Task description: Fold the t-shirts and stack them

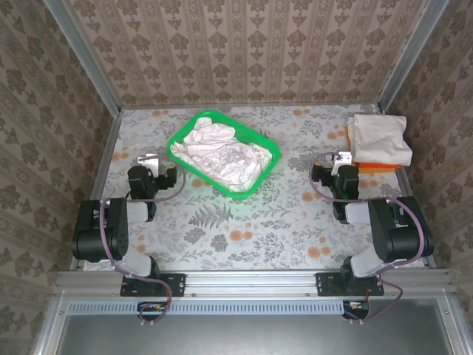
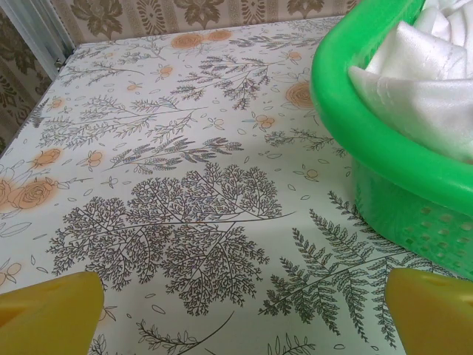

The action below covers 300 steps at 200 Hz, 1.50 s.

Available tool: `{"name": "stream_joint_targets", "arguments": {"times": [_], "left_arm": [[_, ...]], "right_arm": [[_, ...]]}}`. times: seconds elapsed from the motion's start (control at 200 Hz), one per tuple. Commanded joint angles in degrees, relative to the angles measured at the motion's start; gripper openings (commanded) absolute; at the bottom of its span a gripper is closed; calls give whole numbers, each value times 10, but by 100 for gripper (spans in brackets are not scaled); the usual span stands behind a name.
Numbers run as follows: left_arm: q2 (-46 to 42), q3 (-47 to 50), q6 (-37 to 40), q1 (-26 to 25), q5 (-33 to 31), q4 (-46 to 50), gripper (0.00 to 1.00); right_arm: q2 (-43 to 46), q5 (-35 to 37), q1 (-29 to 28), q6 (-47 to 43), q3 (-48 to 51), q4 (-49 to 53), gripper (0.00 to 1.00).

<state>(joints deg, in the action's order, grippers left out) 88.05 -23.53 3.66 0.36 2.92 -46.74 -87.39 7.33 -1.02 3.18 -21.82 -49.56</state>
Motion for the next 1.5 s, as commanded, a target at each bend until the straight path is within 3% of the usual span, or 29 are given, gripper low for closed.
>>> {"name": "stream_joint_targets", "arguments": {"times": [0.0,0.86,1.015,1.24,1.37,1.495], "left_arm": [[-1,1,-7,-4,-5,-14,100],[-23,7,-2,-8,-10,-10,100],[-101,32,9,-32,-74,20,100],[-270,39,-17,-80,-220,167,100],[-328,6,-35,-136,-271,228,100],[-330,-50,-47,-209,-303,284,100]], "right_arm": [[-4,-1,-4,-4,-11,-5,100],[0,0,-4,-4,-8,-7,100],[59,-14,-7,-12,-7,43,100],[198,-7,-25,-27,-35,202,100],[235,-34,-43,-38,-78,275,100],[218,-115,-70,-54,-158,363,100]]}}
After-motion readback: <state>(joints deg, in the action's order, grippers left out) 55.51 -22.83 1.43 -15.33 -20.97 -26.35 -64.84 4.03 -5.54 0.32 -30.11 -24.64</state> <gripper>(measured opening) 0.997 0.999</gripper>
